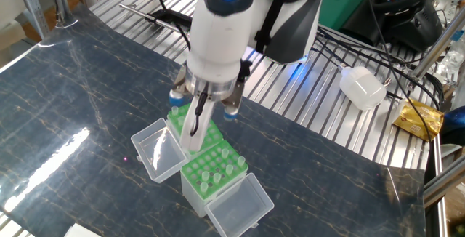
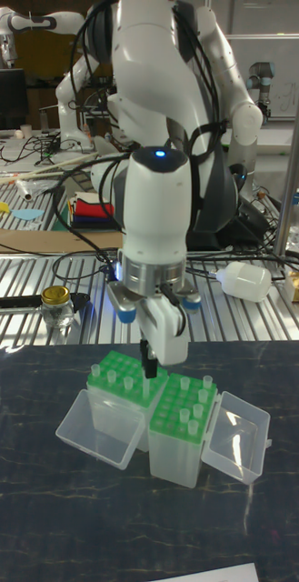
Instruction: Transfer all large pipette tips from one holder to another
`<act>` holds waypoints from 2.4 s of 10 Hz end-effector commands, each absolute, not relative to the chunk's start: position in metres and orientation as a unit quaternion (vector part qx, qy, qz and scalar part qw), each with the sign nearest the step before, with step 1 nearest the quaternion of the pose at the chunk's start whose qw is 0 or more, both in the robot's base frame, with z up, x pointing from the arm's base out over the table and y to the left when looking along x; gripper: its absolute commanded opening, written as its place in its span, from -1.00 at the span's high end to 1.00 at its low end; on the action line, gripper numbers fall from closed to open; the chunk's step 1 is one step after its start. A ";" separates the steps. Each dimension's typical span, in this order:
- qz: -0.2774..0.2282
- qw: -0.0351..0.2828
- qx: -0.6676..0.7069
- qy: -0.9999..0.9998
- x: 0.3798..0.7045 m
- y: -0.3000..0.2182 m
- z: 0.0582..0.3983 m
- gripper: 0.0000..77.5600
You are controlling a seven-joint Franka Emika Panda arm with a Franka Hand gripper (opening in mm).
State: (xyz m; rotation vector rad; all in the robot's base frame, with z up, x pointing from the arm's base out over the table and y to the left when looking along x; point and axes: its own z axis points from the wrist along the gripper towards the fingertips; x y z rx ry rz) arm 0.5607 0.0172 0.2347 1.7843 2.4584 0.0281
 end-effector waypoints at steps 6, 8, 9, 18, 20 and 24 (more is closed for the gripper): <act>0.027 0.062 0.551 0.832 0.565 0.021 0.302 0.97; 0.030 0.063 0.541 0.838 0.564 0.017 0.311 0.97; 0.030 0.063 0.537 0.841 0.563 0.016 0.313 0.97; 0.029 0.064 0.524 0.849 0.556 0.015 0.342 0.97; 0.030 0.064 0.527 0.847 0.557 0.015 0.350 0.97; 0.043 0.066 0.536 0.841 0.563 0.016 0.355 0.97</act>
